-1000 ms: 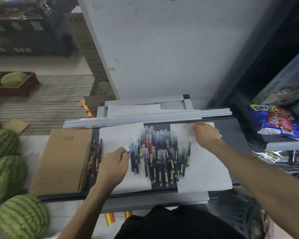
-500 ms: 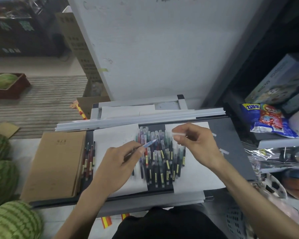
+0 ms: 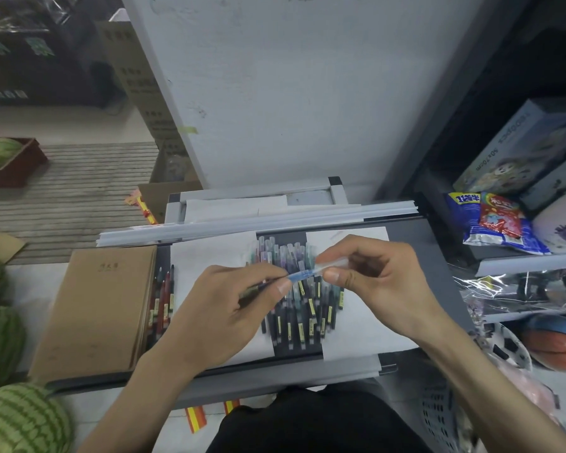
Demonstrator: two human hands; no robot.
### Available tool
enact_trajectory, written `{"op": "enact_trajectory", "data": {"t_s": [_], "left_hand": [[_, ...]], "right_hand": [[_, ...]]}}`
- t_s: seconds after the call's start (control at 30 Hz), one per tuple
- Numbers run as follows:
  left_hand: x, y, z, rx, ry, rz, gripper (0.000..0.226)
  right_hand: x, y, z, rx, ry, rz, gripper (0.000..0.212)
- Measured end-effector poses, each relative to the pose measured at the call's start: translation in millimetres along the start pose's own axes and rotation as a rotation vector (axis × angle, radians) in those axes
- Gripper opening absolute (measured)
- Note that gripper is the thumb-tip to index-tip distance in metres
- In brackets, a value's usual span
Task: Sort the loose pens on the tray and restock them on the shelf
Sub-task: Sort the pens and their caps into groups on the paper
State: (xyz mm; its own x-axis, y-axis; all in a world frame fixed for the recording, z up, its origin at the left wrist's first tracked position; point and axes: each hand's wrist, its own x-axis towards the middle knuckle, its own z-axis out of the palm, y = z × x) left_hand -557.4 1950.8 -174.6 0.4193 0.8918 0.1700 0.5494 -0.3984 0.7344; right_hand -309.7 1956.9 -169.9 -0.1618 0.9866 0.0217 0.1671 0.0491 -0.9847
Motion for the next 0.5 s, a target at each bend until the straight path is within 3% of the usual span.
{"op": "enact_trajectory", "data": {"t_s": [0.27, 0.5], "left_hand": [[-1.1, 2.8, 2.3, 0.009, 0.018, 0.047, 0.03], [-2.2, 2.4, 16.1, -0.068, -0.003, 0.029, 0.027]], "right_hand": [[-4.4, -0.2, 13.2, -0.095, -0.007, 0.003, 0.022], [-8.2, 8.9, 20.5, 0.017, 0.042, 0.04, 0.028]]}}
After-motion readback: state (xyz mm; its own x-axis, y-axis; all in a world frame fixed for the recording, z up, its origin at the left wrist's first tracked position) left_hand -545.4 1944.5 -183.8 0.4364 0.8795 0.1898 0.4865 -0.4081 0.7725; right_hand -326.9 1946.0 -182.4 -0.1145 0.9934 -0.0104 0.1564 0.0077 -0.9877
